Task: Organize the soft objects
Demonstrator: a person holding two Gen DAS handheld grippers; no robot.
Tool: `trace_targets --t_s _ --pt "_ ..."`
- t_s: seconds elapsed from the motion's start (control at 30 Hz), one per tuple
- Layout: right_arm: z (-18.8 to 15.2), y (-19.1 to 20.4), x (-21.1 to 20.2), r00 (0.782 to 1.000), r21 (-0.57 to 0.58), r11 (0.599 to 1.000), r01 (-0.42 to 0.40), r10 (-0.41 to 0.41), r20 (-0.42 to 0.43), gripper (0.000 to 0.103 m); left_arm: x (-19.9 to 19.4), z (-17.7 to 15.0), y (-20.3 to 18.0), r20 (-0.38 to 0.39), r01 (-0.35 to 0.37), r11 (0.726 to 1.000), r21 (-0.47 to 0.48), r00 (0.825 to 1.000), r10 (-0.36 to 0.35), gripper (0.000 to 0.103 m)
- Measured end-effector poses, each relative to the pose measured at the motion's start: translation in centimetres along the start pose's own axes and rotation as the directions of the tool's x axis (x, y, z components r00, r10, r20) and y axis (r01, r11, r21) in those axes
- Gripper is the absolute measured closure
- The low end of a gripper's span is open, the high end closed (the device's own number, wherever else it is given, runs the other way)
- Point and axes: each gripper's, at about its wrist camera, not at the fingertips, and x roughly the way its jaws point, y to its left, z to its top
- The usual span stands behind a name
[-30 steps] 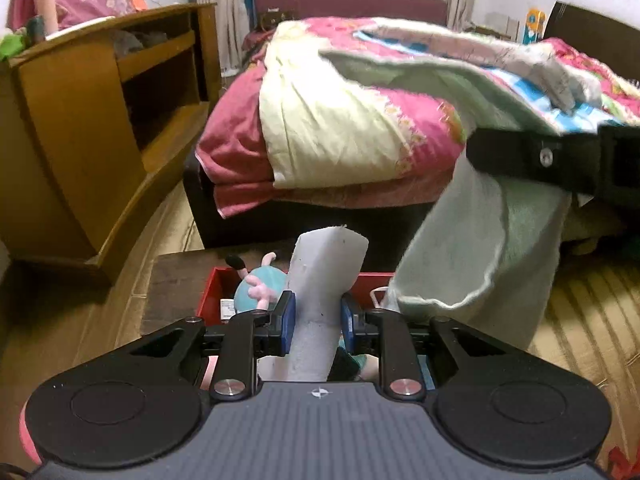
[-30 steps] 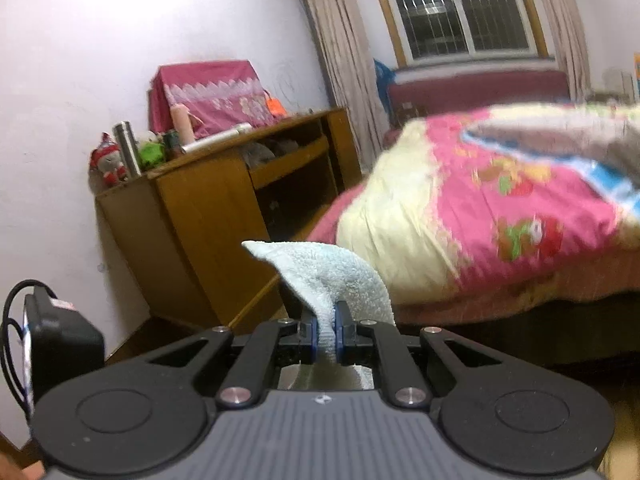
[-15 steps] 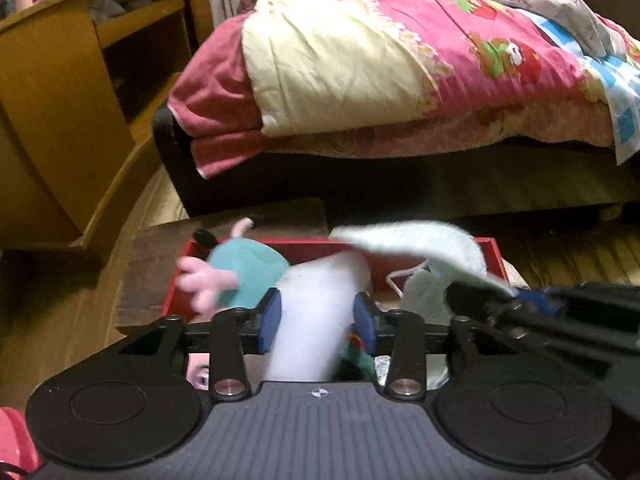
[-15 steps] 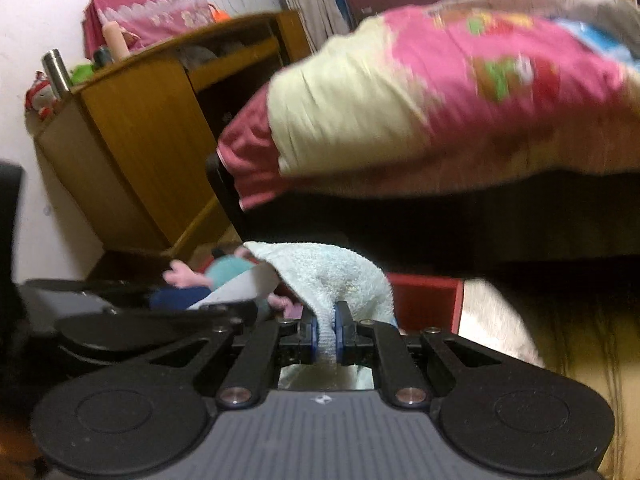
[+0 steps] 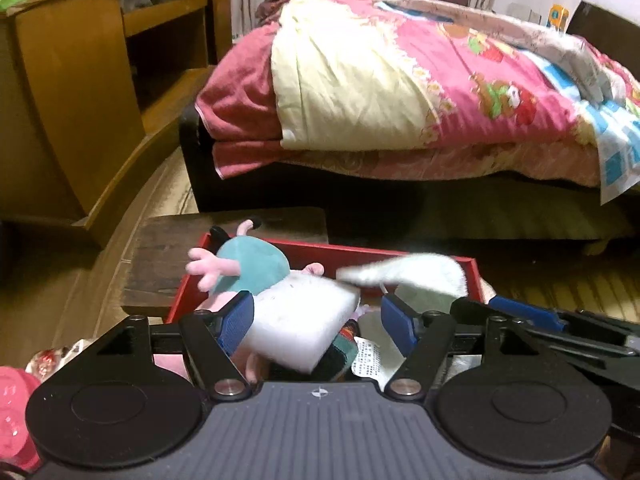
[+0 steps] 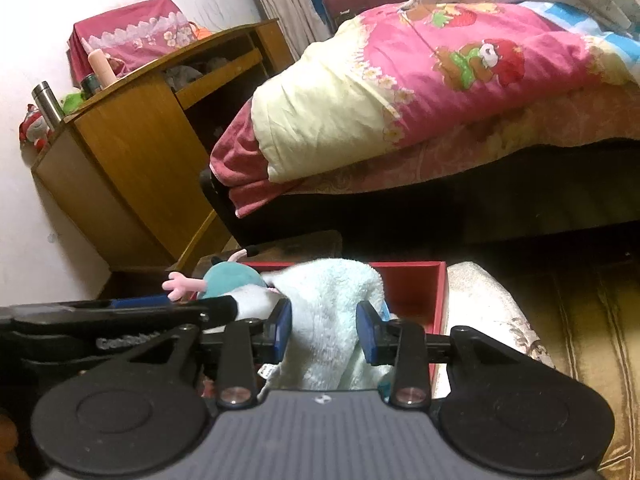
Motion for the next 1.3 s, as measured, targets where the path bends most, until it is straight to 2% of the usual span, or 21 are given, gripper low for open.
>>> trace_targets --t_s 0.27,0.5,0.83,1.03,1.13,1.3 --pt "-0.6 0.3 -3.4 1.000 0.006 1.000 0.003 -0.003 0.017 0.090 -4.1 -1.5 0.9 0.018 -0.005 1.000 -0.016 1.000 0.005 0.032" --pt "-2.3 1.3 -6.4 1.000 -0.005 1.000 -0.003 0.003 0.014 0.088 -7.7 -4.8 1.7 0.027 0.007 1.000 -0.027 1.000 -0.007 0.032" --pt "-7.3 2.7 -9.2 0.998 -0.009 0.999 -0.038 0.038 -0.048 0.087 -11.5 -11.7 3.8 0.018 0.033 0.995 -0.091 0.999 -0.031 0.031" --pt "-9.7 4.8 -10.4 0.997 -0.068 0.997 -0.045 0.041 -0.062 0.087 -12.7 -14.8 5.0 0.015 0.021 0.990 -0.136 1.000 -0.019 0.029" --pt "-10.9 5.3 -10.7 0.997 -0.084 0.996 -0.037 0.031 -0.071 0.084 -12.6 -16.1 5.4 -0.014 0.014 0.990 -0.143 1.000 -0.016 0.029" --pt "-13.5 5.3 -11.0 0.991 -0.079 0.996 -0.035 0.024 -0.128 0.083 -13.5 -17.9 5.9 -0.023 0.008 0.986 -0.166 1.000 -0.012 0.029"
